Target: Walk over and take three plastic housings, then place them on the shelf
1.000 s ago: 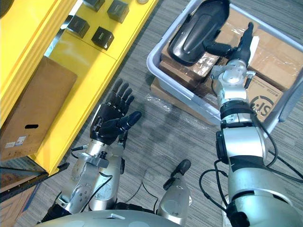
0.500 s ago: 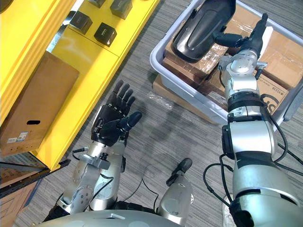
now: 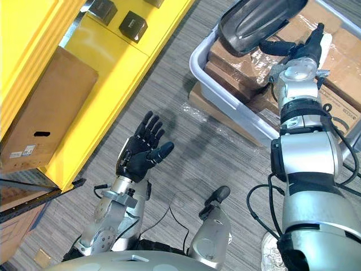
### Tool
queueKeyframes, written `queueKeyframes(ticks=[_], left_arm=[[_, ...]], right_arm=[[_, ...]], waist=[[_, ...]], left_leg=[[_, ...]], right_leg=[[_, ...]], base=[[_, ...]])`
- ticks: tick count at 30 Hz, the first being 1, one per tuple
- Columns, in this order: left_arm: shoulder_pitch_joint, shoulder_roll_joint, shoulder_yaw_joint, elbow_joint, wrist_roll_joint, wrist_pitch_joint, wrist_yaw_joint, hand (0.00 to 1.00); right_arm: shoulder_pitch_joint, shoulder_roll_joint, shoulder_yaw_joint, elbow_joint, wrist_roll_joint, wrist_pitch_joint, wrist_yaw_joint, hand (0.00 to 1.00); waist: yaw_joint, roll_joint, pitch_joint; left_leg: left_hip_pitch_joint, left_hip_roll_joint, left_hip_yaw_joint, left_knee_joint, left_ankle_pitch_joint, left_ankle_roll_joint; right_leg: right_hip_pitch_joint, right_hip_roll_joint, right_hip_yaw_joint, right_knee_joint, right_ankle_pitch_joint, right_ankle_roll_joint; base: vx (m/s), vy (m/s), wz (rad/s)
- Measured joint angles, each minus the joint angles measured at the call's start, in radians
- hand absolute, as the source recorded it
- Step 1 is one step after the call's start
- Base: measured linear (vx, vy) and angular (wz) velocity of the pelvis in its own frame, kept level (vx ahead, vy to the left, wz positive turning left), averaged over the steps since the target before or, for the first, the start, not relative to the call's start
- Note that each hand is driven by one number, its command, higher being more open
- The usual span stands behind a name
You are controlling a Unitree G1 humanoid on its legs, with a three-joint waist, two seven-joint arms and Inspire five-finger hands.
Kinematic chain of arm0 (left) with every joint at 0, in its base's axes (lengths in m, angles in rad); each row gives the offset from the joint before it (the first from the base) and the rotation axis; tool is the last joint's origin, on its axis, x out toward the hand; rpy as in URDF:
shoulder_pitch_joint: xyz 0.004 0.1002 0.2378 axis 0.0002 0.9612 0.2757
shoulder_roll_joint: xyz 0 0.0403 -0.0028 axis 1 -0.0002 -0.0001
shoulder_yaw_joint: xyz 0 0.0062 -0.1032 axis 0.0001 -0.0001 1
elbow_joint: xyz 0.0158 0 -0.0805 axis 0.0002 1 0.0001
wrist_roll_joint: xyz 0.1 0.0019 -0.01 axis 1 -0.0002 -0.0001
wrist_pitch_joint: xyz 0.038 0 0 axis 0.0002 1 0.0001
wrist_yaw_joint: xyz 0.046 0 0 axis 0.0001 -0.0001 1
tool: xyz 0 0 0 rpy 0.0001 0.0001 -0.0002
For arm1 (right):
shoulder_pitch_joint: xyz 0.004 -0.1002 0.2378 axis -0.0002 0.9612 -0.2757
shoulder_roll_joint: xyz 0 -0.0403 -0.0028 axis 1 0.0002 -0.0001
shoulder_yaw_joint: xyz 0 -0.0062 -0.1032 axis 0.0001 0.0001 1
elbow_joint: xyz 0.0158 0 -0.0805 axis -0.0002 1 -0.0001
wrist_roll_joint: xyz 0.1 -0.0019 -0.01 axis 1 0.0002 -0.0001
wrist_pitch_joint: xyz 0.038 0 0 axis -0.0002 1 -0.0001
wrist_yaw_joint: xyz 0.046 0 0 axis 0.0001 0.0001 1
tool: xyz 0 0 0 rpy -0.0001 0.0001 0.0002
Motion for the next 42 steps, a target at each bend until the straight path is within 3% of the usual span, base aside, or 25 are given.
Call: queueKeyframes(ticks=[14, 22, 29, 37, 42], left_arm=[[0.011, 0.015, 0.02, -0.014, 0.0, -0.021, -0.01, 1.0], [0.056, 0.038, 0.04, -0.061, 0.002, -0.021, -0.019, 1.0], [0.064, 0.055, 0.069, -0.095, 0.001, -0.017, -0.035, 1.0], [0.064, 0.059, 0.059, -0.097, 0.001, 0.003, -0.047, 1.0], [0.06, 0.058, 0.059, -0.078, 0.001, 0.003, -0.045, 1.0]], right_arm=[[0.01, 0.0, 0.013, 0.01, 0.028, 0.006, -0.016, 1.0], [0.01, -0.001, 0.021, -0.113, -0.035, 0.002, -0.036, 1.0], [0.043, -0.028, 0.031, -0.403, -0.129, -0.152, 0.004, 1.0], [0.061, 0.002, 0.096, -0.37, -0.135, -0.169, 0.102, 1.0], [0.057, 0.023, 0.11, -0.265, -0.133, -0.147, 0.127, 1.0]], waist=[[0.0, -0.011, 0.007], [-0.048, -0.034, 0.021], [-0.069, -0.049, 0.026], [-0.047, -0.051, 0.026], [-0.027, -0.05, 0.026]], left_leg=[[0.004, 0.005, -0.016, -0.001, 0.014, 0.002], [0.041, 0.02, 0.015, -0.004, 0.013, 0.003], [0.08, 0.026, 0.056, -0.004, 0.011, 0.006], [0.076, 0.014, 0.056, -0.004, 0.008, 0.052], [0.044, 0.005, 0.025, -0.003, 0.018, 0.052]], right_leg=[[0.0, 0.002, 0.005, 0.037, -0.028, -0.017], [0.013, 0.011, 0.039, 0.039, -0.028, -0.017], [0.023, 0.01, 0.071, 0.05, -0.023, -0.008], [0.021, -0.004, 0.062, 0.071, -0.034, -0.009], [0.017, -0.011, 0.028, 0.076, -0.038, -0.006]], base=[[-0.07, -0.025, 0.03], [-0.07, -0.033, -0.11], [-0.06, -0.034, -0.11], [-0.06, -0.029, 0.05], [-0.02, -0.037, 0.21]])
